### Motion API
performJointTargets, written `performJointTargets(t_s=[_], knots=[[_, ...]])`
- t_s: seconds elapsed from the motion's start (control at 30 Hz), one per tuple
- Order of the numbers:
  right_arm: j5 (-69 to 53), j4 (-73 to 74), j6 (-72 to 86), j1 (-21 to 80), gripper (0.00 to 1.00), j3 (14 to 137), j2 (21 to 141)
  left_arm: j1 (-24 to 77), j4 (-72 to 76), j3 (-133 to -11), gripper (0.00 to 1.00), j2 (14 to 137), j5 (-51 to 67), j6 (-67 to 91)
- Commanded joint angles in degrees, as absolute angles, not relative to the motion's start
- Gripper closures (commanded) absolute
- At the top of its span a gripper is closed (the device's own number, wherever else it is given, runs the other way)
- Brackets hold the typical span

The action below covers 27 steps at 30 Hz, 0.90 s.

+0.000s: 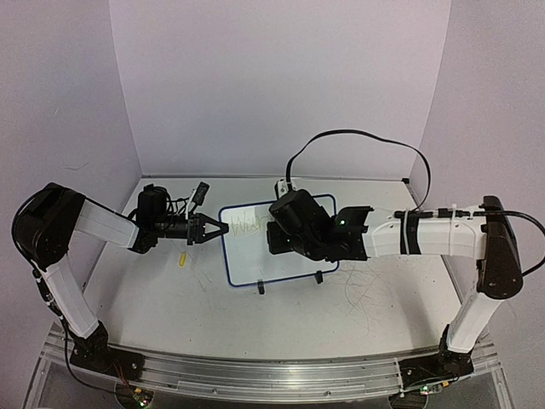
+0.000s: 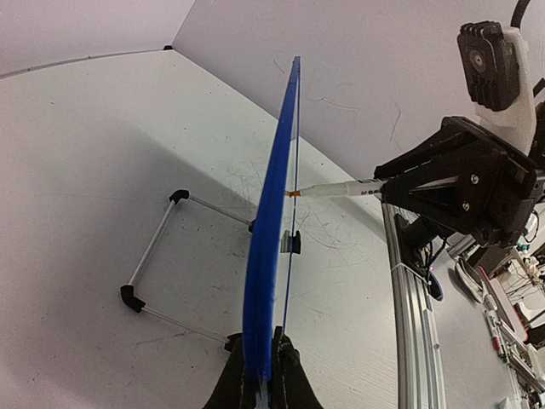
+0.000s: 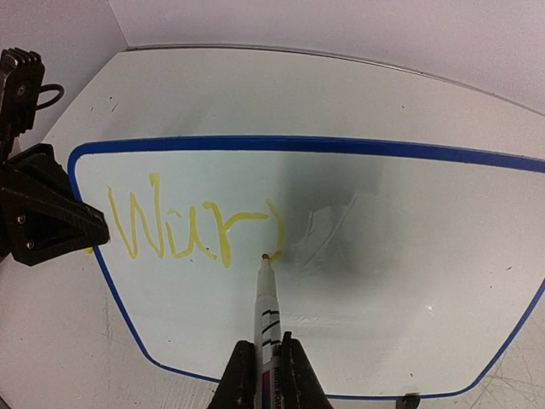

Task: Write a sentence on the whiteboard

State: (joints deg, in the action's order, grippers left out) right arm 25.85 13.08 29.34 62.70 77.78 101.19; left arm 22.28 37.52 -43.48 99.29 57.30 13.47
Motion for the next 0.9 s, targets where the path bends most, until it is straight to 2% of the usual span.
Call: performJointTargets(t_s=[0.0, 0.87], knots=[[29.5, 12.1, 28.4, 61.2, 1.0, 80.2, 102.0, 21.9, 34.5, -43.7, 1.0, 99.8, 54.3, 10.3], [31.9, 11.3, 28.7, 60.4, 1.0, 78.3, 98.9, 21.9, 34.5, -44.0, 1.0, 99.9, 54.4, 10.3]])
